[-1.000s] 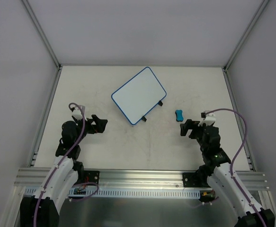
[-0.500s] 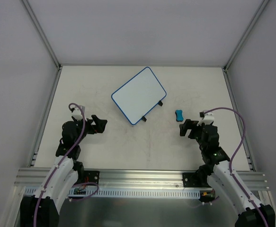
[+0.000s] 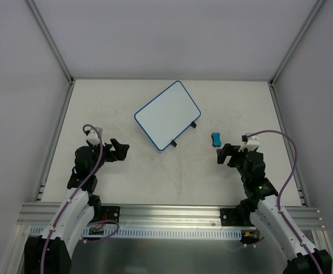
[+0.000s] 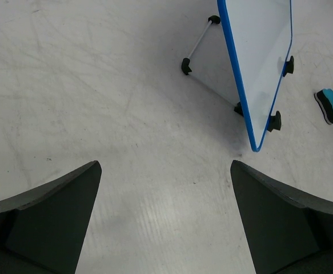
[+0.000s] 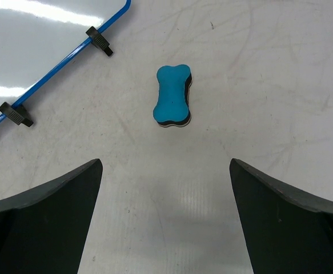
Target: Erase the whiteboard
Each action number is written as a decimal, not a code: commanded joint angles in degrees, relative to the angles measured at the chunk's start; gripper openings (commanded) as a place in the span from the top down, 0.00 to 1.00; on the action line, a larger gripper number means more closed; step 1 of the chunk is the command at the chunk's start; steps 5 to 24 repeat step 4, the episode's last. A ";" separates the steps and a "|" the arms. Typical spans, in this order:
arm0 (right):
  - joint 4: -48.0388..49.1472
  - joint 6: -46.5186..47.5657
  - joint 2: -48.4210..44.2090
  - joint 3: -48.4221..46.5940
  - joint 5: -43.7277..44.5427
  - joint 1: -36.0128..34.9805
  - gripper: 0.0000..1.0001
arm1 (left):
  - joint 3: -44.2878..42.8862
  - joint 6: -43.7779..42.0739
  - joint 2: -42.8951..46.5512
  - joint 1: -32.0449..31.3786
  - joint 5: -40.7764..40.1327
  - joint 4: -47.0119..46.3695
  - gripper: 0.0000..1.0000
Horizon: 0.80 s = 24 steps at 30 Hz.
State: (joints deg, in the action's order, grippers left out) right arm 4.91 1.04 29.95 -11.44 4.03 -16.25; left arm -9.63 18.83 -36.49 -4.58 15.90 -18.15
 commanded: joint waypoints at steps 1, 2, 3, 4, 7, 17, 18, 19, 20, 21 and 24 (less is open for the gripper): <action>2.92 -0.33 -0.34 -0.60 0.10 0.26 0.01 | -0.22 -0.20 -0.07 -0.43 -0.61 -2.06 0.01; 3.00 -0.25 -0.07 -0.69 -0.08 0.25 0.01 | -0.22 -0.20 0.01 -0.52 -0.61 -2.15 0.01; 3.00 -0.25 0.28 -0.77 -0.16 0.34 0.01 | -0.22 -0.20 0.02 -0.52 -0.43 -2.06 0.01; 3.09 -0.07 0.37 -0.86 -0.51 0.34 0.01 | -0.22 -0.28 0.02 -0.52 -0.17 -2.15 0.01; 3.09 -0.07 0.37 -0.86 -0.51 0.34 0.01 | -0.22 -0.28 0.02 -0.52 -0.17 -2.15 0.01; 3.09 -0.07 0.37 -0.86 -0.51 0.34 0.01 | -0.22 -0.28 0.02 -0.52 -0.17 -2.15 0.01; 3.09 -0.07 0.37 -0.86 -0.51 0.34 0.01 | -0.22 -0.28 0.02 -0.52 -0.17 -2.15 0.01; 3.09 -0.07 0.37 -0.86 -0.51 0.34 0.01 | -0.22 -0.28 0.02 -0.52 -0.17 -2.15 0.01; 3.09 -0.07 0.37 -0.86 -0.51 0.34 0.01 | -0.22 -0.28 0.02 -0.52 -0.17 -2.15 0.01; 3.09 -0.07 0.37 -0.86 -0.51 0.34 0.01 | -0.22 -0.28 0.02 -0.52 -0.17 -2.15 0.01; 3.09 -0.07 0.37 -0.86 -0.51 0.34 0.01 | -0.22 -0.28 0.02 -0.52 -0.17 -2.15 0.01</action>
